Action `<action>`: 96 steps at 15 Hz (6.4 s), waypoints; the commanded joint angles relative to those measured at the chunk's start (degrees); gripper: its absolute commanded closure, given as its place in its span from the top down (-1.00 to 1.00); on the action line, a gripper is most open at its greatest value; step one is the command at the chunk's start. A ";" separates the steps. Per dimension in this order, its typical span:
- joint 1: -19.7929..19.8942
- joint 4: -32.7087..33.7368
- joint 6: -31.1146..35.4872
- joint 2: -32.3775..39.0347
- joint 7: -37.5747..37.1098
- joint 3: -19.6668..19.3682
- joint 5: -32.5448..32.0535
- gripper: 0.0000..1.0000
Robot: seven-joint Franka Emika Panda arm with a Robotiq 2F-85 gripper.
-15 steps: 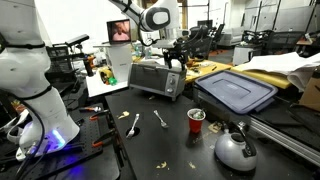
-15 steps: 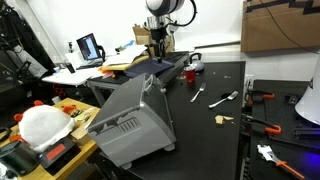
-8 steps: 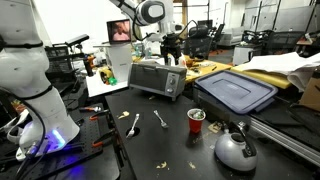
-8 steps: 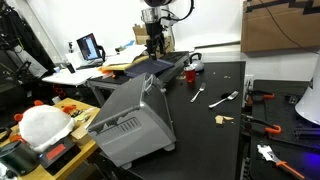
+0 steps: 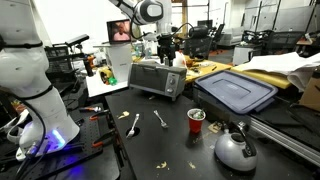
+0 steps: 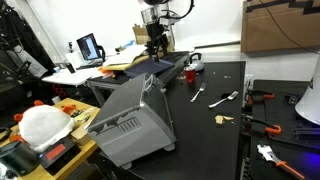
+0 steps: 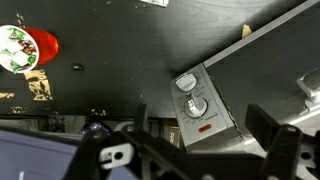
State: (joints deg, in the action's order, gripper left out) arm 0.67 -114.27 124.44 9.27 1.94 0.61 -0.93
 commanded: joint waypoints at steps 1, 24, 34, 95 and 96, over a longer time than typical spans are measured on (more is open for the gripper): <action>-0.22 -0.86 -3.51 -3.15 0.19 -0.22 -0.22 1.00; -1.48 0.03 -15.45 -7.10 1.82 0.62 3.63 1.00; -1.07 5.55 -10.61 3.53 1.76 0.23 4.17 1.00; -7.32 20.78 1.63 21.31 -23.89 -6.86 -8.93 1.00; -7.24 20.60 0.31 20.68 -24.01 -6.75 -8.65 1.00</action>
State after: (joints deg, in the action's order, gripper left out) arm -7.45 -92.37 128.92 32.88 -23.62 -7.09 -11.32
